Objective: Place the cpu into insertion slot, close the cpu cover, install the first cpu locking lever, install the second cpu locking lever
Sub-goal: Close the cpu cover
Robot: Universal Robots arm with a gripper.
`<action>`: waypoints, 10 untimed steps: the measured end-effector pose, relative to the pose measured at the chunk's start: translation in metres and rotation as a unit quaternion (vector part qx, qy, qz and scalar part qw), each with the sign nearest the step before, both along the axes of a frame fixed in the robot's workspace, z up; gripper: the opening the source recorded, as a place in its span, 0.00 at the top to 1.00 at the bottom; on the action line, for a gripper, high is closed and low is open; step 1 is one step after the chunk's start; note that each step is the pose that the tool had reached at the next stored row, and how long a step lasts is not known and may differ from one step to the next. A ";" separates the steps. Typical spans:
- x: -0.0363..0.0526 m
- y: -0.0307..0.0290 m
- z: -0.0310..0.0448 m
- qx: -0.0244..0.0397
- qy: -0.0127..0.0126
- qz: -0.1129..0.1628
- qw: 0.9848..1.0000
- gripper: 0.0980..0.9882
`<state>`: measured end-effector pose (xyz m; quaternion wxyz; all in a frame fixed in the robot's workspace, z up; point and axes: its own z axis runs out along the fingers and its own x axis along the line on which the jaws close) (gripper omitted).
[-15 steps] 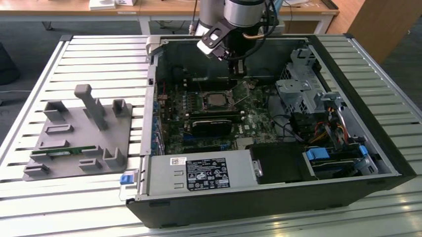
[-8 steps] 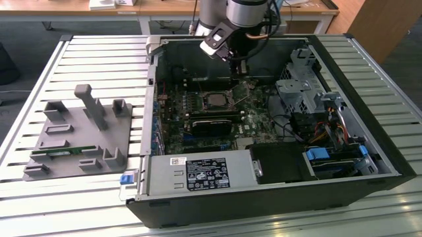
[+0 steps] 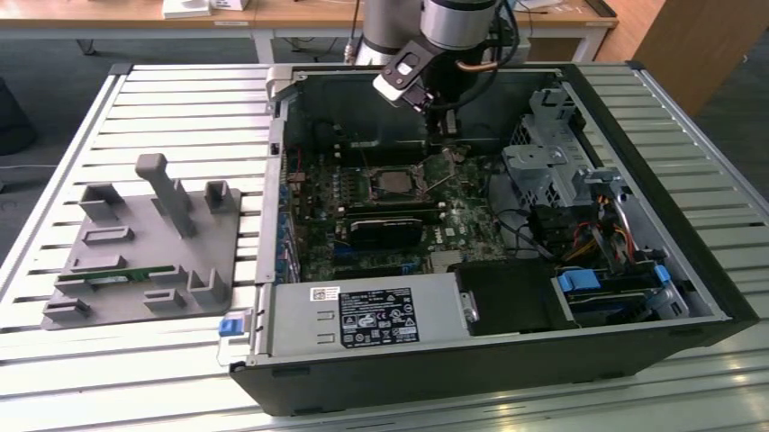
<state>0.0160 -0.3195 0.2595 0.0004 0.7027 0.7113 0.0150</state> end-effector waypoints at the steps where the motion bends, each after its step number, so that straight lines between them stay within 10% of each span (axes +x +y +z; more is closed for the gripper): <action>1: 0.0013 0.0000 0.0000 0.000 0.000 0.000 1.000 0.99; 10: 0.0114 0.0000 0.0000 0.000 0.000 0.000 1.000 0.99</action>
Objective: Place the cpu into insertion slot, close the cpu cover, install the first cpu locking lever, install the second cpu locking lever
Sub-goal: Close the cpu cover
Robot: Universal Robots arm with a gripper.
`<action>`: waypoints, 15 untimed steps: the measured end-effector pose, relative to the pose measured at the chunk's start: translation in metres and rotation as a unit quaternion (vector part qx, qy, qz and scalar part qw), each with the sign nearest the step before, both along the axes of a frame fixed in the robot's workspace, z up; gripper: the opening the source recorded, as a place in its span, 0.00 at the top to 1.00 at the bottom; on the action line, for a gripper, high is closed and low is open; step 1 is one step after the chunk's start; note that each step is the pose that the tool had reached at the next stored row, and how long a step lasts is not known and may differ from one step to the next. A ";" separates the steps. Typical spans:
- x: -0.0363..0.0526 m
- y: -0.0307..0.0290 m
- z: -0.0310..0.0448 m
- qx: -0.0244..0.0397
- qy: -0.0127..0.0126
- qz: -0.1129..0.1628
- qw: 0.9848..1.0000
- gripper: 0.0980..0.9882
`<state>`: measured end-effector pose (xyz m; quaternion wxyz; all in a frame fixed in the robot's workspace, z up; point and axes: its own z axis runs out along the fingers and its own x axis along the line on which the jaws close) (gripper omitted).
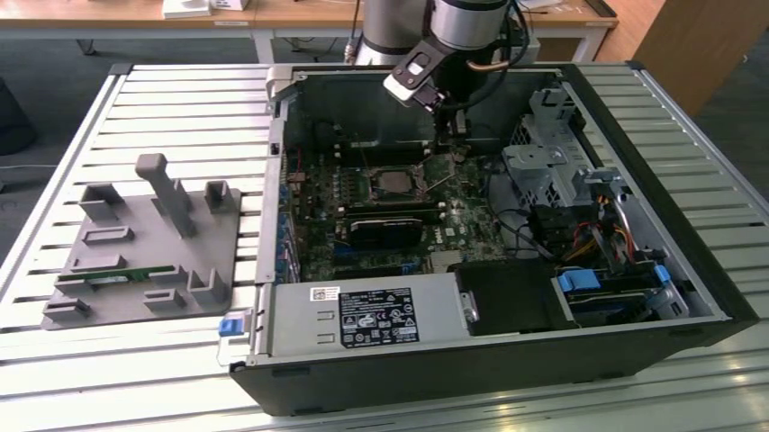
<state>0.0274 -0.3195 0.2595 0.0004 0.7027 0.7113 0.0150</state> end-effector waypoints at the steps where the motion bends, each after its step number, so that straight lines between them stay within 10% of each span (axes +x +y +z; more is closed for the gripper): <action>1: 0.0008 0.0000 0.0000 0.000 0.000 0.000 1.000 0.99; 15: 0.0107 0.0001 -0.0012 0.000 0.000 0.004 1.000 0.99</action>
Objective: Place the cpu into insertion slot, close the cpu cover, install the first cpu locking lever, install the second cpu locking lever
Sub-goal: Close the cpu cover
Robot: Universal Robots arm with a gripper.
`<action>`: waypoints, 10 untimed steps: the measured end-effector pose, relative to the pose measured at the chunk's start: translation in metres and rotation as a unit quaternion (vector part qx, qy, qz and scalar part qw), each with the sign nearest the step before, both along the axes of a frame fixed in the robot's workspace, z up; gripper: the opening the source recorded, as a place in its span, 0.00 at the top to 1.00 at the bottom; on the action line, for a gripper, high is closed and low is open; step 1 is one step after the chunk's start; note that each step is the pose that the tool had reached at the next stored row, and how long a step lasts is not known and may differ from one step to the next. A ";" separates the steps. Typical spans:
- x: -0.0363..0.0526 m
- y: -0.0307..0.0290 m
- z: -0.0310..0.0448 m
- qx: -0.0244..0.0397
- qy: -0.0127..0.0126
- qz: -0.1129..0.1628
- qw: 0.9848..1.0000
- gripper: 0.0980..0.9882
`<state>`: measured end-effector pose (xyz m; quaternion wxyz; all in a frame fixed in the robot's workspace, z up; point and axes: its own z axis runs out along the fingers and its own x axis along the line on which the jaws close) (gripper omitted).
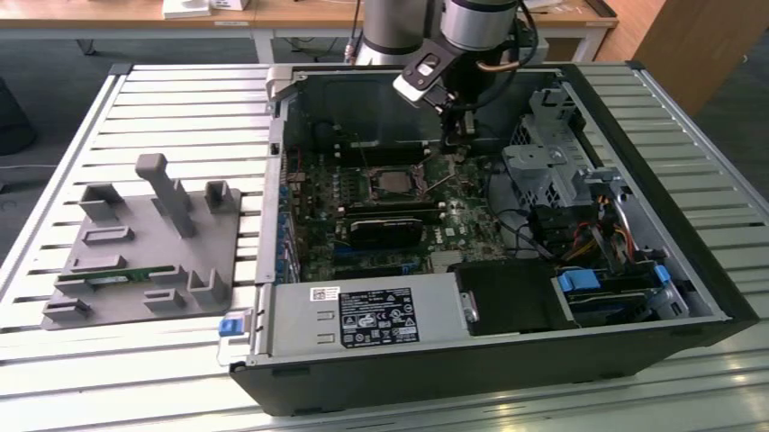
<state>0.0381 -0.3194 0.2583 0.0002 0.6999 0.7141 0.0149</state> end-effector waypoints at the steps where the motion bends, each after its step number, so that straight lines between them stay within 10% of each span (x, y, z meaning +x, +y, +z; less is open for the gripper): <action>1: 0.0011 0.0000 -0.0003 0.000 0.000 0.001 1.000 0.99; 10: 0.0109 0.0010 -0.0029 0.000 0.002 0.003 1.000 0.99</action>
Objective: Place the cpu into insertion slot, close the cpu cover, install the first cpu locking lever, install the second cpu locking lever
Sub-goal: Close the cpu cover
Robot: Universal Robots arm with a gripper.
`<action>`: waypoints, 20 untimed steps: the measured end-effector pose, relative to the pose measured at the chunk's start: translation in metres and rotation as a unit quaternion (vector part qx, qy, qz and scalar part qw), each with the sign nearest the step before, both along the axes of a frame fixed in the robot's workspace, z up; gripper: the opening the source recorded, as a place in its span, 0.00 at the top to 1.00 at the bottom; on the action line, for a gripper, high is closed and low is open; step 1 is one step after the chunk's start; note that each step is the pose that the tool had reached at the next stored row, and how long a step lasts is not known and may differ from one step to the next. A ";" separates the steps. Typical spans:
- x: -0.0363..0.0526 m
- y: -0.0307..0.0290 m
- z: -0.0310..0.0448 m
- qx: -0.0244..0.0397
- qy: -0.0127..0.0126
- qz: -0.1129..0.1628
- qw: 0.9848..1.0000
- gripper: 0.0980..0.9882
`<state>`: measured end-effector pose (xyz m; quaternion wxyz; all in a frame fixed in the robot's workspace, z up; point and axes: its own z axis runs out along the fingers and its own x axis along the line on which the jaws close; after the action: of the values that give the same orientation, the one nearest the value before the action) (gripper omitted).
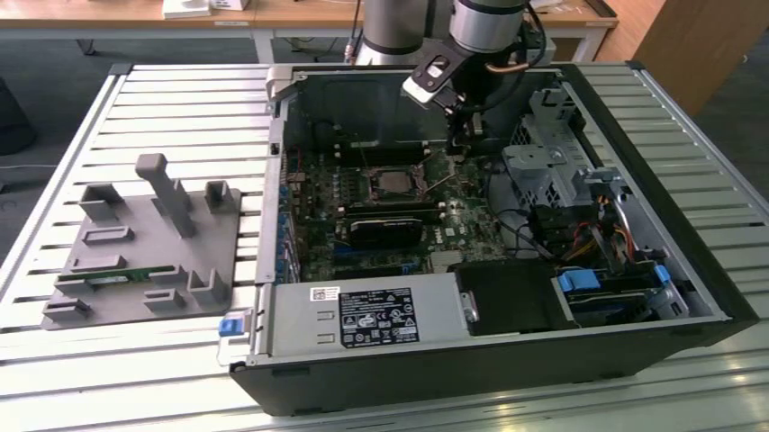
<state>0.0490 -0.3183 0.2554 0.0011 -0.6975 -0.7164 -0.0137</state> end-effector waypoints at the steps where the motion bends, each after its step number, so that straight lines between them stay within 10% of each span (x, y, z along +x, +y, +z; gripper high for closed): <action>1: 0.0008 0.0001 -0.0003 0.000 0.000 0.000 1.000 0.99; 20: 0.0220 0.0017 -0.0069 0.000 0.008 0.000 1.000 0.99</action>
<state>0.0710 -0.3166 0.2485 0.0067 -0.6975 -0.7166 -0.0082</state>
